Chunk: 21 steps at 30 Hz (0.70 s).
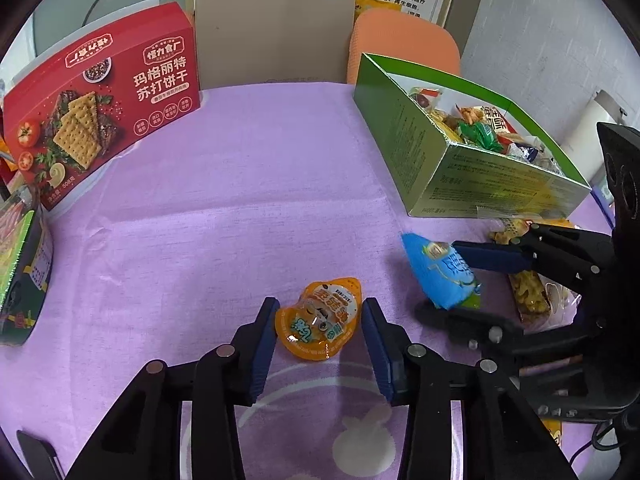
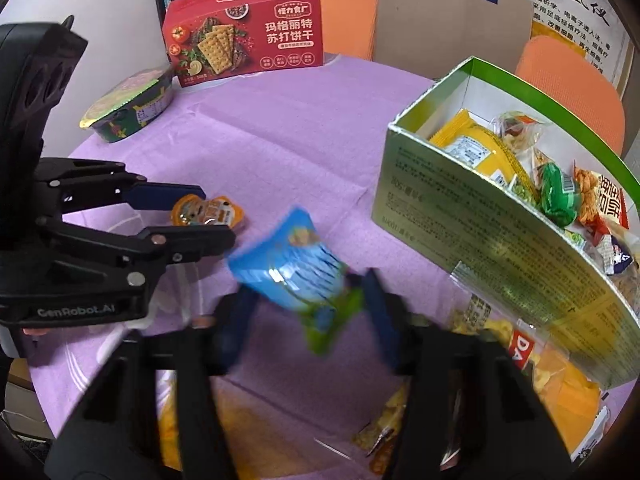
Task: Organize snacks
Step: 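Grasp orange jelly cup with left tool while right tool grasps blue bag, then carry the jelly cup and blue bag into the green box and open both tools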
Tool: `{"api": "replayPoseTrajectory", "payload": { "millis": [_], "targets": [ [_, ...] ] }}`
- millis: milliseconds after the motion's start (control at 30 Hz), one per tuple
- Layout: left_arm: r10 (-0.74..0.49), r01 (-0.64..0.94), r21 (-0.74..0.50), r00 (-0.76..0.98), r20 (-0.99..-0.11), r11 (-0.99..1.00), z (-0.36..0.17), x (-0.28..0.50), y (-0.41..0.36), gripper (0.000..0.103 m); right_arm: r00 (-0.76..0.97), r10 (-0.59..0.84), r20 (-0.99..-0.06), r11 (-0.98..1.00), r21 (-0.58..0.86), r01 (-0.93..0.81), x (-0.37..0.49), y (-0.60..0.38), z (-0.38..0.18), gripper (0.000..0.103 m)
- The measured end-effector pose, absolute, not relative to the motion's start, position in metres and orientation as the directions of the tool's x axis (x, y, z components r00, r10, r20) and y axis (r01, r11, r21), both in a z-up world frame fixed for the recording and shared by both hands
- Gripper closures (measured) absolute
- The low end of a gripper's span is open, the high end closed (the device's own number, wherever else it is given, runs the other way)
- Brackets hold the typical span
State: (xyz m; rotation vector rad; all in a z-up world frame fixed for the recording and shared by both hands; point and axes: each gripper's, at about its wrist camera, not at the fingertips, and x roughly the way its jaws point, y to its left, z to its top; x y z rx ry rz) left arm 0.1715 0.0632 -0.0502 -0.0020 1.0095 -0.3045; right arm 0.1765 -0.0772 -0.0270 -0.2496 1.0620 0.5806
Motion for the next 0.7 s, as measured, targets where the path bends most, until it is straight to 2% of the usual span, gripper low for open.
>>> {"api": "replayPoseTrajectory", "payload": {
  "millis": [133, 367, 700],
  "targets": [
    [-0.257, 0.229, -0.161, 0.492, -0.832, 0.960, -0.049, 0.171, 0.066, 0.061, 0.369, 0.344, -0.864, 0.835, 0.102, -0.541, 0.172, -0.084, -0.022, 0.071],
    [-0.285, 0.210, -0.205, 0.490, -0.824, 0.956, -0.039, 0.161, 0.067, 0.061, 0.390, 0.408, -0.825, 0.840, 0.172, -0.515, 0.161, -0.101, 0.003, 0.076],
    [-0.338, 0.314, -0.177, 0.591, -0.733, 0.933, 0.043, 0.161, 0.022, 0.061, 0.573, 0.430, -0.698, 0.888, 0.212, -0.407, 0.157, -0.177, 0.090, 0.076]
  ]
}}
